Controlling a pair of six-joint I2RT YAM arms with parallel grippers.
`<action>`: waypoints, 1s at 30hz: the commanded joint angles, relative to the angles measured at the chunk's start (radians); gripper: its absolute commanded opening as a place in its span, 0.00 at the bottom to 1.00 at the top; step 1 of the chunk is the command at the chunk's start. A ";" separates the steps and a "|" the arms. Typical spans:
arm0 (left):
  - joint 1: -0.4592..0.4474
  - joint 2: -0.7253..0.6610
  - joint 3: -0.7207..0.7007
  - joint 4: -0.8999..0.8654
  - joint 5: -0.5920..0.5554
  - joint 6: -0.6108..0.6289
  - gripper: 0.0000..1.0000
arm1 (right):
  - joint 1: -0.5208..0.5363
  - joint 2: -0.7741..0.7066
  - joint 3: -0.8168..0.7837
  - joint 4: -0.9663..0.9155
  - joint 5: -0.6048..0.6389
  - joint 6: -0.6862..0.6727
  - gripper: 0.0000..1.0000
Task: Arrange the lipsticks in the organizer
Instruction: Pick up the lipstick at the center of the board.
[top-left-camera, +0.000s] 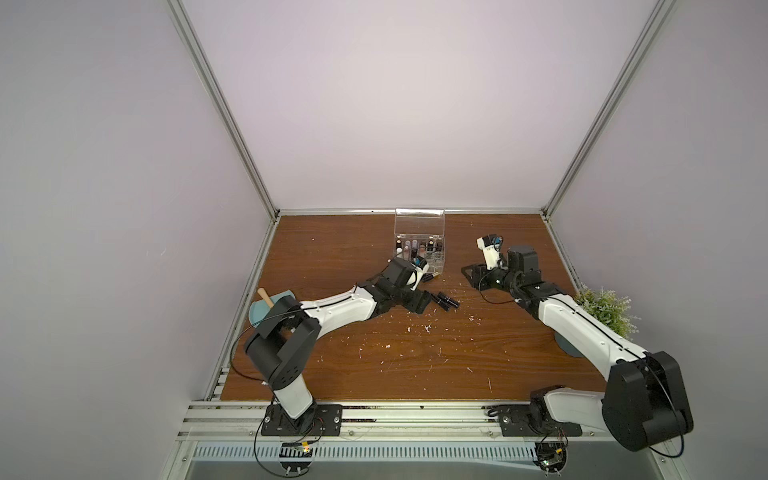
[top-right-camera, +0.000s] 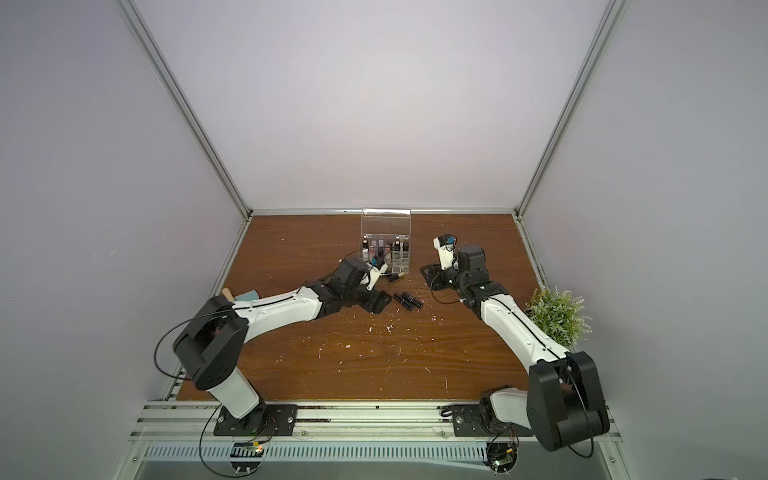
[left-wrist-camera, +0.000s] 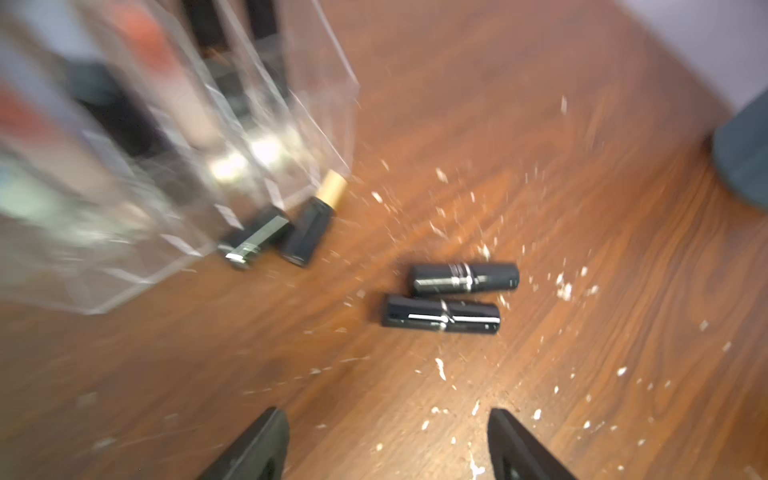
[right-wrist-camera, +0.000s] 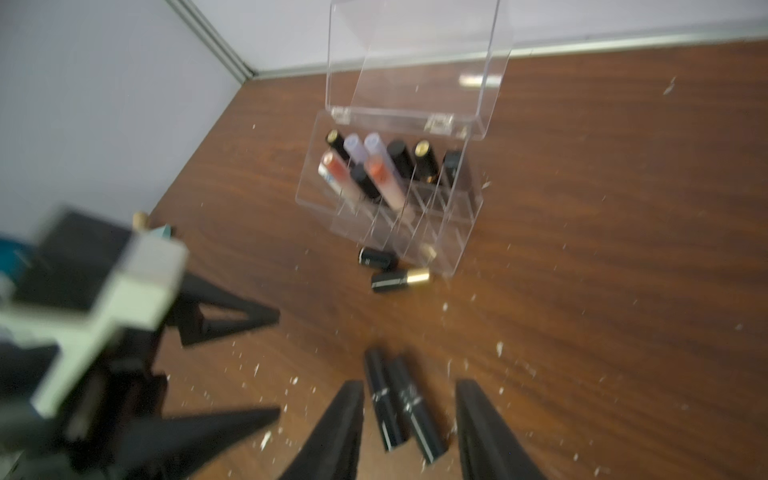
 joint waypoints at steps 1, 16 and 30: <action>0.012 -0.110 -0.059 0.128 0.009 -0.092 0.79 | 0.047 -0.041 -0.051 -0.091 -0.036 0.005 0.39; 0.100 -0.453 -0.288 0.312 0.157 -0.250 0.79 | 0.135 0.101 -0.108 -0.063 0.108 0.026 0.31; 0.100 -0.492 -0.305 0.304 0.167 -0.237 0.79 | 0.135 0.258 0.008 -0.076 0.202 -0.055 0.40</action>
